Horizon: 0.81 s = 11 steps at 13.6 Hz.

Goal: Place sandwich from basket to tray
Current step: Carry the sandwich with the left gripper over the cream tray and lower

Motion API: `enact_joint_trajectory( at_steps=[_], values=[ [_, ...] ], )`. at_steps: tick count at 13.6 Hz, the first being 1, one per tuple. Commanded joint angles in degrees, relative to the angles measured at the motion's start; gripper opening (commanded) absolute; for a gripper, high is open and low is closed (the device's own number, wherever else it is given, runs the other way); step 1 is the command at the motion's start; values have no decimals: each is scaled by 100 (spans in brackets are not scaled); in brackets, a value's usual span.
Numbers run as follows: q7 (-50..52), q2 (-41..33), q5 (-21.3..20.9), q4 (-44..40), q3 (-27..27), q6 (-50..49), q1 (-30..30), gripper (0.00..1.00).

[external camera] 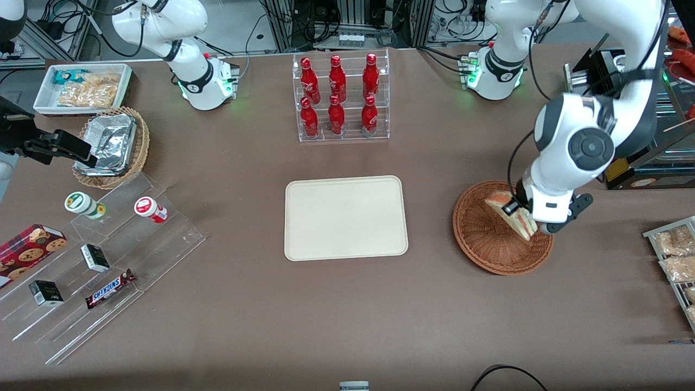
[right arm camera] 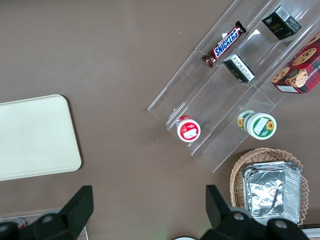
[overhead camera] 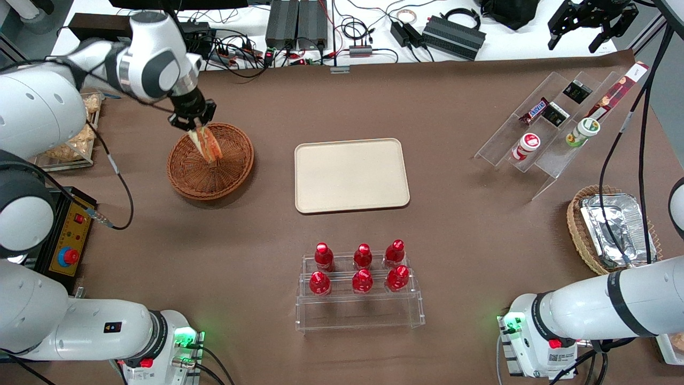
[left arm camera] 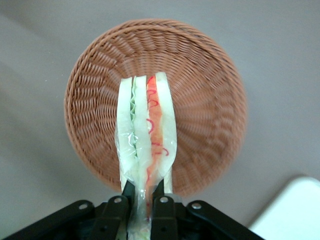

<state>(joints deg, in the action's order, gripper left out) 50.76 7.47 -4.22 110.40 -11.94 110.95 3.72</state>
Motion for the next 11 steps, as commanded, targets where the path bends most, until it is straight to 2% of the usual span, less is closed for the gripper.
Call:
enact_joint_trajectory(
  at_steps=[1,6,8,11],
  values=[
    [101,333,34,-949,-141,-767,688,4],
    [110,1149,263,-1582,-177,-478,2191,5],
    [101,1475,438,-1680,-194,-15,2483,5],
    [39,2098,378,-1689,-186,1020,3098,5]
  ],
)
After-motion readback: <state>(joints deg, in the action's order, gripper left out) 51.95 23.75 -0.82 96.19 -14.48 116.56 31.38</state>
